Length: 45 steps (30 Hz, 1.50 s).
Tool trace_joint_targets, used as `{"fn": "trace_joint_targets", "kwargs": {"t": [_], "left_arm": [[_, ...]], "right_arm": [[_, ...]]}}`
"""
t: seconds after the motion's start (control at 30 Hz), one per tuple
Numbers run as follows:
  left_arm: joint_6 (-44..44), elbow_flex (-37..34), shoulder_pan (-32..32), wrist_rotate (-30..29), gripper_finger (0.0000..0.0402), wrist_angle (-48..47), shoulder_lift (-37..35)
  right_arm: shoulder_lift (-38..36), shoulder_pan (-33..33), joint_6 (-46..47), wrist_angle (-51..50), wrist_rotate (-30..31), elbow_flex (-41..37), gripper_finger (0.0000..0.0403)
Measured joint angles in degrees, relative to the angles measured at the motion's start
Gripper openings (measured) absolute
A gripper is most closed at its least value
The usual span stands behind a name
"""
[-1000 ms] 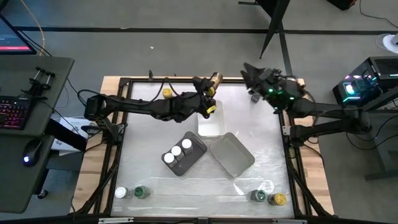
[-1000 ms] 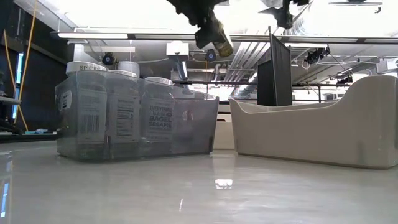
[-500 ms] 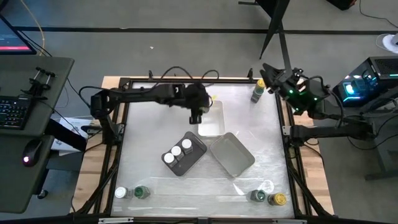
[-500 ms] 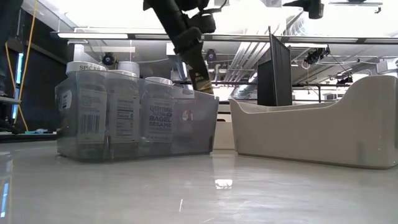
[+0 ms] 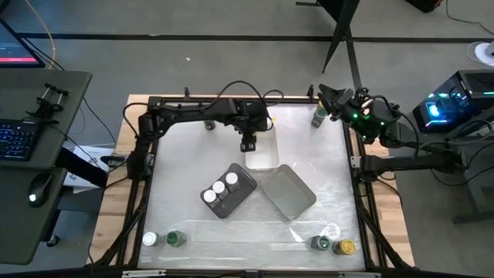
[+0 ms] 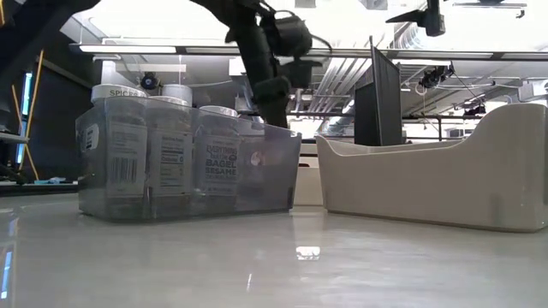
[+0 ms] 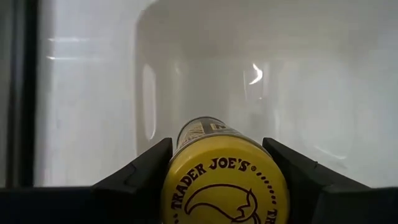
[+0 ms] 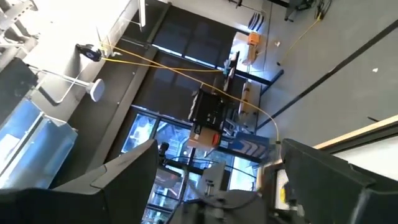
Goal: Sort spices by type
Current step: Put the yellow seasoning bottle into the white bin
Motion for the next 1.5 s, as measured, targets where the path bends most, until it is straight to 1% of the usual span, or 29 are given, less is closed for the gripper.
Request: {"fn": "trace_joint_targets", "kwargs": {"t": [0.13, 0.23, 0.43, 0.57, 0.77, 0.97, 1.07, 1.17, 1.23, 1.3, 1.37, 1.5], "left_arm": [[1.9, 0.0, 0.0, 0.1, 0.0233, 0.1, 0.9], [1.9, -0.2, 0.0, 0.1, 0.0243, 0.4, 1.1], [1.9, -0.4, 0.3, 0.0, 0.0247, 2.6, 0.8], [1.9, 0.6, 0.6, -0.4, 0.0248, 0.7, 0.8], [2.1, 5.2, 0.7, 0.0, 0.0249, -1.5, 0.7], [3.5, 11.6, 0.6, 0.3, 0.0249, -7.7, 0.7], [0.2, 15.5, 1.3, 0.2, 0.0249, -13.3, 0.0], [-2.3, 16.2, 3.4, 0.2, 0.0249, -17.7, -2.8], [-4.7, 15.0, 5.6, 0.1, 0.0249, -19.9, -5.2], [-7.0, 11.3, 8.3, 0.1, 0.0249, -20.7, -8.1], [-9.4, 5.9, 11.3, 0.0, 0.0249, -20.2, -11.4], [-13.5, -7.2, 17.4, -0.3, 0.0249, -16.0, -19.0]], "right_arm": [[0.0, 0.0, 0.0, 0.0, -0.2, 0.0, 0.0335], [0.0, 0.0, 0.0, 0.0, -0.2, 0.0, 0.0335], [0.0, 0.0, -0.2, -0.2, -0.2, 0.0, 0.0335], [0.0, 0.0, -0.2, -0.6, -0.2, 0.0, 0.0335], [0.0, 0.0, -0.2, -0.7, -0.6, 0.0, 0.0335], [0.0, 0.0, -0.2, -0.7, -2.6, 0.0, 0.0335], [0.0, 0.0, -0.2, -0.7, -2.6, 0.0, 0.0334], [0.0, 0.0, -0.4, -0.7, -2.6, 0.0, 0.0334], [0.0, 0.0, -1.0, -0.9, -2.7, 0.0, 0.0334], [0.0, 0.0, -1.7, -1.3, -2.8, 0.0, 0.0334], [0.0, 0.0, -1.7, -1.8, -2.8, 0.0, 0.0334], [0.0, 0.0, -1.9, -2.8, -2.8, 0.0, 0.0334]]}}
